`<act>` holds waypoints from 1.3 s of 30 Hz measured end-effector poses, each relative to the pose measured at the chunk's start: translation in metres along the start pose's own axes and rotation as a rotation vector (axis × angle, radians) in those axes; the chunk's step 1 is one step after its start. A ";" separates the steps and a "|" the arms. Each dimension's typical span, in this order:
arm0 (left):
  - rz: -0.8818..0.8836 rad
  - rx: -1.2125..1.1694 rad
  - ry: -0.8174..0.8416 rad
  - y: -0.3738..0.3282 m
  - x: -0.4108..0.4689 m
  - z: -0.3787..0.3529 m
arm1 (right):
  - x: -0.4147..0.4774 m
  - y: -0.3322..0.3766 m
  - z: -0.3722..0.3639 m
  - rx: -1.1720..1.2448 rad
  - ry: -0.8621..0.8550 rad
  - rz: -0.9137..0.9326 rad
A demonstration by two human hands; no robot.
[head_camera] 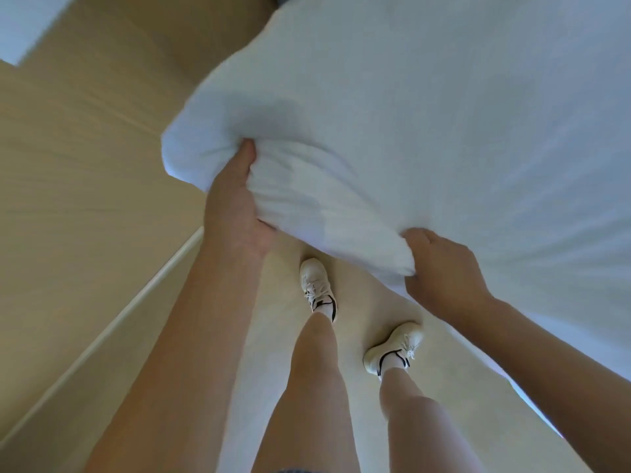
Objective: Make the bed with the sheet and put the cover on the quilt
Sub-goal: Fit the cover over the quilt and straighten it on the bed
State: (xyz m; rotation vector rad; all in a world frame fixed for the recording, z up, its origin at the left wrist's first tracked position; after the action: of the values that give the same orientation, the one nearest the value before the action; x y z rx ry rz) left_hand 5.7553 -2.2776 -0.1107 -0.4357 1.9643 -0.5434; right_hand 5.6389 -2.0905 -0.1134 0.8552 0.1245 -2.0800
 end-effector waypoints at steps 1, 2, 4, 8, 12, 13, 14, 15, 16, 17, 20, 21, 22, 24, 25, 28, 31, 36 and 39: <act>0.007 -0.008 0.011 -0.017 -0.006 0.004 | -0.009 0.011 0.017 -0.009 -0.071 0.083; -0.017 -0.013 0.031 -0.034 -0.008 0.009 | -0.018 0.023 0.031 -0.032 -0.172 0.162; -0.087 -0.063 -0.028 -0.041 -0.005 0.028 | -0.026 0.040 0.032 -0.010 -0.221 0.216; -0.020 0.103 -0.533 0.004 0.041 0.079 | 0.014 0.048 -0.029 -0.070 0.140 0.118; 0.271 0.634 -0.582 0.016 0.079 0.059 | 0.055 0.037 -0.055 0.105 0.282 0.018; 0.229 0.889 -0.631 0.004 0.080 0.047 | 0.061 0.042 -0.045 0.158 0.192 0.066; 0.109 1.023 -0.642 -0.008 0.078 0.032 | 0.067 0.047 -0.030 0.216 0.086 0.115; -0.046 1.070 -0.597 -0.021 0.079 0.019 | 0.073 0.050 -0.014 0.302 -0.023 0.131; -0.226 1.113 -0.499 -0.030 0.081 0.004 | 0.081 0.050 0.002 0.409 -0.127 0.107; -0.316 1.202 -0.357 -0.037 0.085 -0.014 | 0.089 0.048 0.018 0.519 -0.208 0.063; -0.176 1.342 -0.037 -0.040 0.112 -0.048 | 0.114 0.035 0.060 0.758 -0.284 -0.082; -0.111 1.346 -0.031 -0.041 0.120 -0.057 | 0.123 0.029 0.071 0.817 -0.275 -0.129; -0.060 1.356 -0.032 -0.041 0.123 -0.066 | 0.130 0.024 0.082 0.873 -0.257 -0.172; -0.038 1.280 0.076 -0.041 0.118 -0.090 | 0.143 0.012 0.101 0.987 -0.220 -0.253; -0.061 1.197 0.149 -0.043 0.111 -0.101 | 0.147 0.004 0.109 1.066 -0.207 -0.287; -0.121 0.951 0.191 -0.087 0.080 -0.110 | 0.155 0.000 0.144 1.313 -0.232 -0.234; -0.072 0.912 0.025 -0.116 0.092 -0.088 | 0.168 0.028 0.154 1.083 -0.202 -0.042; -0.129 1.764 -0.367 -0.057 0.148 -0.080 | 0.193 0.020 0.078 0.363 0.081 0.180; -0.109 1.818 -0.484 -0.042 0.164 -0.103 | 0.189 -0.006 0.077 0.384 -0.045 0.315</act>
State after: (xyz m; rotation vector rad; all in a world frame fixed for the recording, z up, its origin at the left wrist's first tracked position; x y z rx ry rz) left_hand 5.5951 -2.3792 -0.1684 0.4708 0.4409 -1.7494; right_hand 5.5195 -2.2446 -0.1723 0.9821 -0.4212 -1.8464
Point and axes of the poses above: each hand's wrist, its own x-axis towards the middle knuckle, its own z-axis out of the back of the hand, y = z × x, the point moved 3 cm from there along x, towards the middle knuckle, and after that the axes turned 6 degrees about y, right-handed, at the moved point
